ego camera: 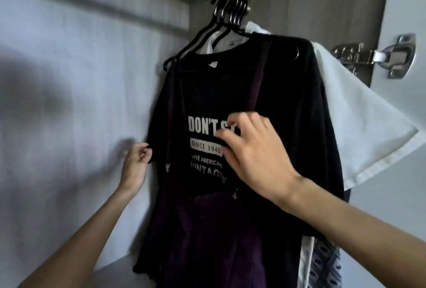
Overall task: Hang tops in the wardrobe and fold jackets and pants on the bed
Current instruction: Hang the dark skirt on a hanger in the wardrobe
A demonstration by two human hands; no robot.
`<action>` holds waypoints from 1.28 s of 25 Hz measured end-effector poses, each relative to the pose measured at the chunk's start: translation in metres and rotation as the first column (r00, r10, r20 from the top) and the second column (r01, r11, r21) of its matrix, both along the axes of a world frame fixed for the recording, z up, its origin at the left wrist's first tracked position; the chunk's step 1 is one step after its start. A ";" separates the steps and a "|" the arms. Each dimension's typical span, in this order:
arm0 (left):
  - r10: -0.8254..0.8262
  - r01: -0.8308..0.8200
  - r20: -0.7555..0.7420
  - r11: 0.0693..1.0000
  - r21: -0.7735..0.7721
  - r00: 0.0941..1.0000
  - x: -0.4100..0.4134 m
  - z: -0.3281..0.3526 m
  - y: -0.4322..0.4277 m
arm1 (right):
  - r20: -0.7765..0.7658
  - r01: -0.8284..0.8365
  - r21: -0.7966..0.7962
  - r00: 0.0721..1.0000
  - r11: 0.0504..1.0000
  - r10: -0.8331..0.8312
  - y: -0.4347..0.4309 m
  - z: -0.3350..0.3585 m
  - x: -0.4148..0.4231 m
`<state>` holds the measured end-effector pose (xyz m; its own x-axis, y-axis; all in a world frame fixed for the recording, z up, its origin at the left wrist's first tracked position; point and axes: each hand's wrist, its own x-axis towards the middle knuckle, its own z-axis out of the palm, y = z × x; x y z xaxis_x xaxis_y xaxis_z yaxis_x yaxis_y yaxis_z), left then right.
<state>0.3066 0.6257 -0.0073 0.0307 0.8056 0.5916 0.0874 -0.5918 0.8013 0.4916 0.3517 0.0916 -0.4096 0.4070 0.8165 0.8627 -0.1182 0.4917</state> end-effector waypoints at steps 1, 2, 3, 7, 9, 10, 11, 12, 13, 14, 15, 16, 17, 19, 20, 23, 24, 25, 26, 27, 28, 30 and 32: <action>-0.050 0.049 -0.012 0.995 -0.091 0.999 -0.004 -0.023 0.003 | 0.016 0.022 -0.138 1.000 0.990 -0.020 -0.005 -0.038 -0.004; -0.118 0.112 -0.025 0.978 -0.176 0.993 -0.007 -0.043 0.005 | 0.021 0.065 -0.259 0.998 0.964 -0.062 -0.007 -0.074 -0.003; -0.195 0.183 -0.022 0.951 -0.250 0.981 -0.005 -0.054 0.004 | 0.016 0.133 -0.357 0.991 0.925 -0.136 -0.007 -0.099 0.002; -0.330 0.293 -0.060 0.896 -0.334 0.942 0.024 -0.064 0.003 | -0.248 0.248 -0.469 0.884 0.848 -0.396 0.009 -0.137 0.023; -0.295 0.249 -0.115 0.920 -0.304 0.949 0.040 -0.063 0.007 | -0.446 0.159 -0.482 0.802 0.862 -0.398 0.004 -0.135 0.033; -0.281 0.235 -0.114 0.921 -0.311 0.953 0.046 -0.063 0.011 | -0.373 0.208 -0.542 0.808 0.814 -0.455 0.004 -0.139 0.040; -0.258 0.209 -0.131 0.929 -0.304 0.957 0.051 -0.062 0.014 | -0.292 0.206 -0.552 0.860 0.808 -0.419 0.002 -0.144 0.044; -0.204 0.161 -0.151 0.952 -0.259 0.967 0.056 -0.060 0.017 | -0.312 0.131 -0.619 0.864 0.774 -0.395 0.006 -0.146 0.044; -0.132 0.096 -0.182 0.977 -0.193 0.974 0.060 -0.058 0.020 | -0.359 0.060 -0.690 0.837 0.721 -0.413 0.000 -0.143 0.037; -0.062 0.036 -0.222 0.992 -0.120 0.973 0.064 -0.054 0.024 | -0.494 0.052 -0.585 0.768 0.809 -0.407 -0.003 -0.140 0.030; -0.004 -0.012 -0.254 0.998 -0.062 0.967 0.068 -0.050 0.025 | -0.529 0.073 -0.405 0.794 0.911 -0.299 -0.003 -0.149 0.036; 0.061 -0.069 -0.270 0.997 -0.022 0.961 0.072 -0.046 0.026 | -0.519 0.062 -0.321 0.823 0.945 -0.230 -0.008 -0.152 0.037; 0.106 -0.115 -0.265 0.993 -0.019 0.958 0.075 -0.042 0.021 | -0.471 0.110 -0.283 0.850 0.953 -0.238 -0.008 -0.156 0.041; 0.244 -0.264 -0.260 0.963 -0.043 0.934 0.083 -0.049 0.007 | -0.397 0.286 -0.266 0.838 0.921 -0.375 -0.004 -0.168 0.042; 0.341 -0.354 -0.281 0.935 0.002 0.897 0.087 -0.062 -0.001 | -0.336 0.322 -0.244 0.857 0.915 -0.392 -0.003 -0.174 0.041; 0.207 -0.186 -0.414 0.978 0.091 0.886 0.098 -0.103 -0.038 | -0.062 0.262 -0.374 0.950 0.889 -0.306 0.002 -0.199 0.026; 0.029 -0.031 -0.481 1.000 0.004 0.876 0.100 -0.108 -0.046 | 0.024 0.287 -0.498 0.948 0.818 -0.318 0.001 -0.209 0.021; -0.140 0.095 -0.552 0.990 -0.108 0.822 0.099 -0.108 -0.048 | 0.103 0.342 -0.623 0.928 0.704 -0.359 0.000 -0.224 0.023; -0.242 0.158 -0.621 0.969 -0.189 0.746 0.098 -0.103 -0.046 | 0.168 0.393 -0.718 0.899 0.575 -0.404 -0.004 -0.238 0.027; -0.291 0.169 -0.687 0.956 -0.240 0.666 0.095 -0.094 -0.044 | 0.213 0.406 -0.779 0.888 0.477 -0.407 -0.010 -0.254 0.032; -0.318 0.168 -0.727 0.947 -0.273 0.609 0.092 -0.086 -0.042 | 0.217 0.374 -0.837 0.898 0.401 -0.383 -0.017 -0.268 0.036; -0.302 0.152 -0.754 0.953 -0.264 0.583 0.087 -0.070 -0.043 | 0.156 0.260 -0.922 0.928 0.288 -0.338 -0.034 -0.294 0.039; -0.227 0.146 -0.734 0.974 -0.174 0.640 0.086 -0.068 -0.066 | 0.089 0.156 -0.972 0.936 0.176 -0.340 -0.049 -0.313 0.035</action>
<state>0.3925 0.5596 -0.0754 0.5833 0.7801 0.2260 0.5739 -0.5928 0.5649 0.5271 0.3032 -0.2214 -0.0631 0.9651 -0.2542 0.9440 0.1404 0.2986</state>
